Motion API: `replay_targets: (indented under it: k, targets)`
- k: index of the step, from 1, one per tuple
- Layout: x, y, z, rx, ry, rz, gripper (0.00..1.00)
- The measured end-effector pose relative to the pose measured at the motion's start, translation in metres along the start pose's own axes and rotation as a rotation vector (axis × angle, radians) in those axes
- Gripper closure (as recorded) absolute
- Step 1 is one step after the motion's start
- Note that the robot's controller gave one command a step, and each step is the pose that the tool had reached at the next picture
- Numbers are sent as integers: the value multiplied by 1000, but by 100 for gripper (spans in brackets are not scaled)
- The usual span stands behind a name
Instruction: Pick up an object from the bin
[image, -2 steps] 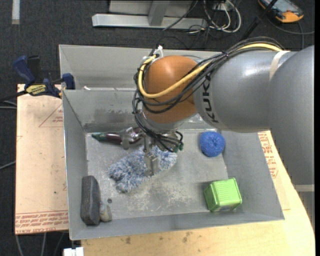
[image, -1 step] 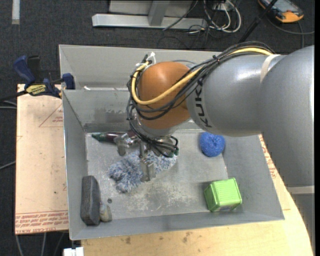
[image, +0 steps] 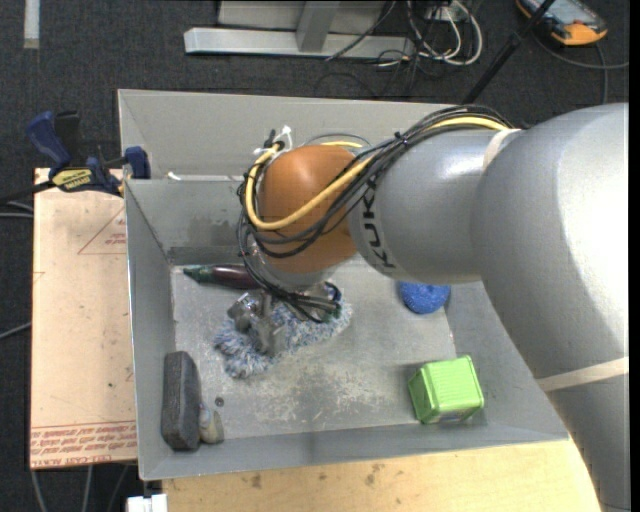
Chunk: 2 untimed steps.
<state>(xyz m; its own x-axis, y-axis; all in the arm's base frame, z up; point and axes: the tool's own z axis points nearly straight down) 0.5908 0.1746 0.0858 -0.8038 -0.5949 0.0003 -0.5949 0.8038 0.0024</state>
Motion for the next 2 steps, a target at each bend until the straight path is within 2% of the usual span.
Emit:
replay_targets:
  k: [1,2]
  targets:
    - [0,0,0,0,0,0,100]
    - [0,-19,-193,7,-12,-38,100]
